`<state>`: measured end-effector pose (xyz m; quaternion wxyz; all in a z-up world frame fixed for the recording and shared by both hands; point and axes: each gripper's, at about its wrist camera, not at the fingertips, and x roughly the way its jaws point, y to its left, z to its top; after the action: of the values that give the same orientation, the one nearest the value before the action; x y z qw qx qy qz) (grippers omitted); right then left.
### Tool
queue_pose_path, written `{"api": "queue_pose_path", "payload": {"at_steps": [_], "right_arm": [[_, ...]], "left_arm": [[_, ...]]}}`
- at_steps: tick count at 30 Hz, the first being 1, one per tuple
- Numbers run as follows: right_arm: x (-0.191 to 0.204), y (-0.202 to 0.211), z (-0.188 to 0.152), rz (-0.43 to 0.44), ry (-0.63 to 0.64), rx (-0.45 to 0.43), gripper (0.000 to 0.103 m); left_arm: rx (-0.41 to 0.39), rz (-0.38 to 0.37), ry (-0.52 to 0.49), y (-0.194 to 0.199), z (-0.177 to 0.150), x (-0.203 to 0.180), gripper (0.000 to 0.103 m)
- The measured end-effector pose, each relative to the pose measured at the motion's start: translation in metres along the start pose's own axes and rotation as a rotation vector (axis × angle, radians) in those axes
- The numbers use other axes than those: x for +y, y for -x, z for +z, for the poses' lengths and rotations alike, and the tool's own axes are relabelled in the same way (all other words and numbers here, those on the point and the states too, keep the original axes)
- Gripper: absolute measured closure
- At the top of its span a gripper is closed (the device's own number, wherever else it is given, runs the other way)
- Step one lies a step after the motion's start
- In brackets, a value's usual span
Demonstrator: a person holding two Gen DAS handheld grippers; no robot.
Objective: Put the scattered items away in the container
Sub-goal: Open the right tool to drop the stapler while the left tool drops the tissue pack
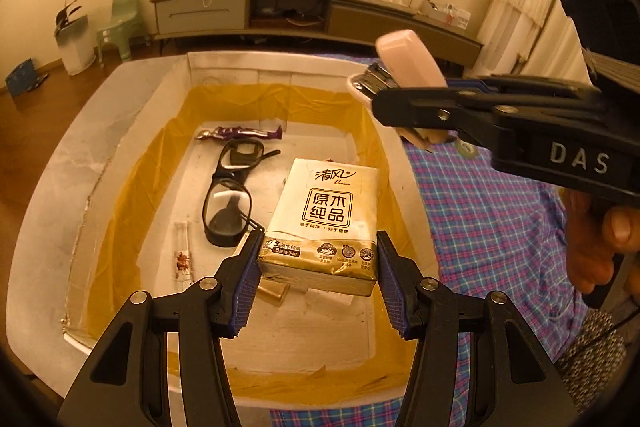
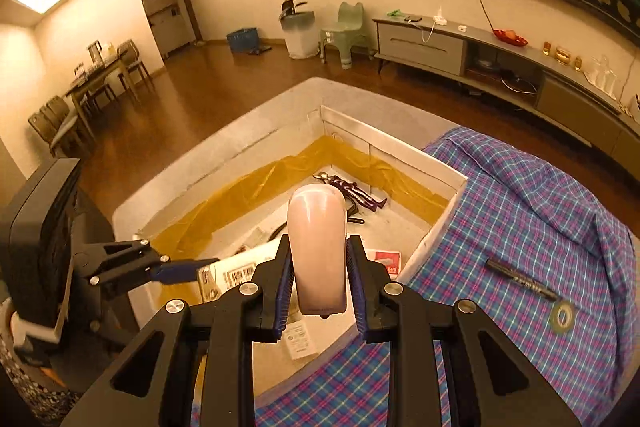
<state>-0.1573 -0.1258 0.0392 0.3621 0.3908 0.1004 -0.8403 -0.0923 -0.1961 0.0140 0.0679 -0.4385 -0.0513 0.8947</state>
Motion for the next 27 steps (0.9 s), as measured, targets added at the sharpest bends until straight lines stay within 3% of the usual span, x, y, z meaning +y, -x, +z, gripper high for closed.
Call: {"api": "queue_pose_path", "payload": {"at_steps": [10,27], "right_arm": [[-0.007,-0.048,0.019,-0.035,0.042,0.104,0.076],[-0.029,-0.117,0.038,-0.116,0.113,0.263,0.076]], "left_arm": [[0.046,-0.018,-0.031,-0.021,0.009,0.001,0.047],[0.110,-0.083,0.034,-0.042,0.012,0.005,0.047]]}}
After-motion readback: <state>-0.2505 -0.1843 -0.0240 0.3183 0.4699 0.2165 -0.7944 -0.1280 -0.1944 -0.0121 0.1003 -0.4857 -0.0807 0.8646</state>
